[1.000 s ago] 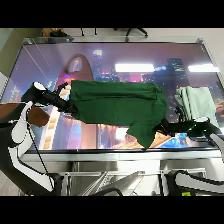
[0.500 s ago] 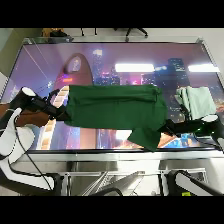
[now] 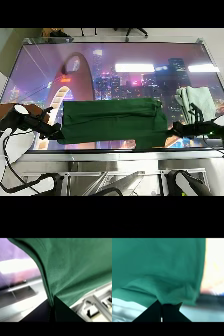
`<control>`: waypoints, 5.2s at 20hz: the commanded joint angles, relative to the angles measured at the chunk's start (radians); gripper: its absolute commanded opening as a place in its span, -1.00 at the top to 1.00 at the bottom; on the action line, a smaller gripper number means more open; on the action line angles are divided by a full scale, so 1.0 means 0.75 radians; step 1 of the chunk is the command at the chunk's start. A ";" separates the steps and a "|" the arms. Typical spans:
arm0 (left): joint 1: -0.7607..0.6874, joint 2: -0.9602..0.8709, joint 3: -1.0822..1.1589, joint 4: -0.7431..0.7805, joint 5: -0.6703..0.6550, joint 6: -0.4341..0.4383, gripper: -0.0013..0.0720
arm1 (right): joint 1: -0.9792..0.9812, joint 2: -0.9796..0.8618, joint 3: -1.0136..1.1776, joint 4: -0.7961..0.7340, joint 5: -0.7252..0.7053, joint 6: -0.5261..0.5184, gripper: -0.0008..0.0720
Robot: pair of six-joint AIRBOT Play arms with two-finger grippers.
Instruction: Fold the shirts.
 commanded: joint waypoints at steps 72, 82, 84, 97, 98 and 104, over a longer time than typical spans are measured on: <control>-0.815 -0.655 1.486 -0.754 0.056 -0.092 0.92 | 0.444 -0.763 1.268 0.517 0.187 -0.067 0.91; -0.362 -0.070 1.320 -0.751 -0.043 0.040 0.92 | 1.407 -1.280 1.283 0.956 -0.906 -0.456 0.22; -0.358 -0.004 1.206 -0.749 -0.040 0.093 0.92 | 1.400 -1.262 1.308 1.138 -0.790 -0.678 -0.74; -0.358 0.153 0.913 -0.751 -0.028 0.140 0.92 | 0.476 -1.007 1.255 0.202 -0.095 -0.022 -0.80; -0.358 0.153 0.913 -0.751 -0.031 0.139 0.92 | 0.454 -1.033 1.221 0.202 -0.095 -0.023 -0.80; -0.358 0.152 0.913 -0.750 -0.046 0.139 0.92 | 0.497 -1.240 1.119 0.242 -0.094 -0.081 -0.80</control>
